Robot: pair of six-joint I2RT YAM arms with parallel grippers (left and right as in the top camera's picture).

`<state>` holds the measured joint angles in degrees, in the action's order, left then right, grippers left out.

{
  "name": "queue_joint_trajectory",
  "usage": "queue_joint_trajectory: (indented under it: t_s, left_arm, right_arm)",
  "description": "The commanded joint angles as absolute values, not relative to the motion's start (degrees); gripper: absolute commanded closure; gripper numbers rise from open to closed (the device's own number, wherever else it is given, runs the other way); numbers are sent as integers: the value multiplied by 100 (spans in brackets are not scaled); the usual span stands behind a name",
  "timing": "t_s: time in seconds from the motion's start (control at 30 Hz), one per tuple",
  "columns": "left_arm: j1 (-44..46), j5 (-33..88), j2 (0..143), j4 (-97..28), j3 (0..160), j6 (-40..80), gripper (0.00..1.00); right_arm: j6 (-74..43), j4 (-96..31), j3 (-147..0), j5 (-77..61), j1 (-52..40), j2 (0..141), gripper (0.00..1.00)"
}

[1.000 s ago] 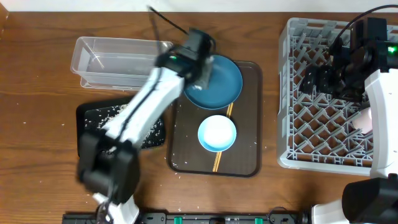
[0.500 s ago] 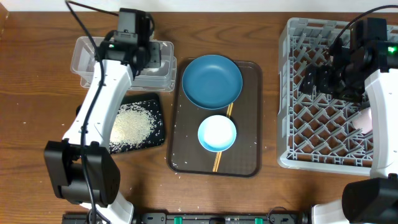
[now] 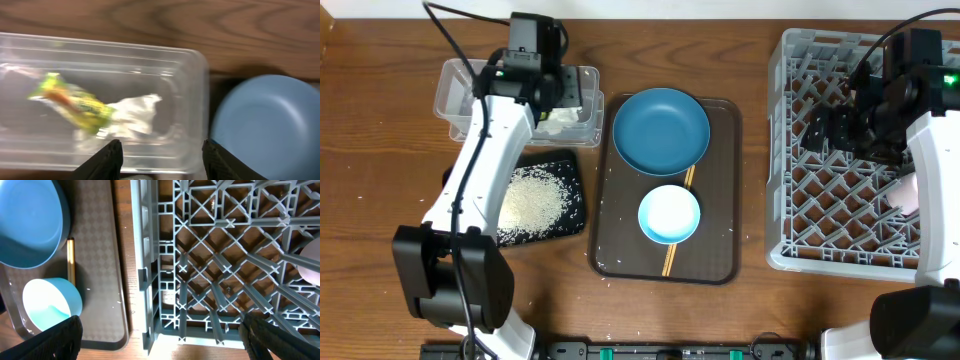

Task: Sort waste into correct bins and load items into the dishwasher rack
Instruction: 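Drop the wrapper and tissue into the clear plastic container, then grasp the blue plate edge with the left gripper and lift it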

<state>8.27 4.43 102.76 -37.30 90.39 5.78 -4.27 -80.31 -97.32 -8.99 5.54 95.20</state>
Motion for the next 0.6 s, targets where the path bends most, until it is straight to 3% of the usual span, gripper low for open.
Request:
queue_joint_trajectory:
  t_s: [0.0,0.57]
  left_arm:
    - [1107,1406,10304,-3743,9008,679,46]
    - [3496,1184,11622,-3238,9006,840,45]
  right_arm:
    - [-355,-8044,-9706,-882,528,9483,1]
    - [-355,-8099,-9703,-880,528,9483,1]
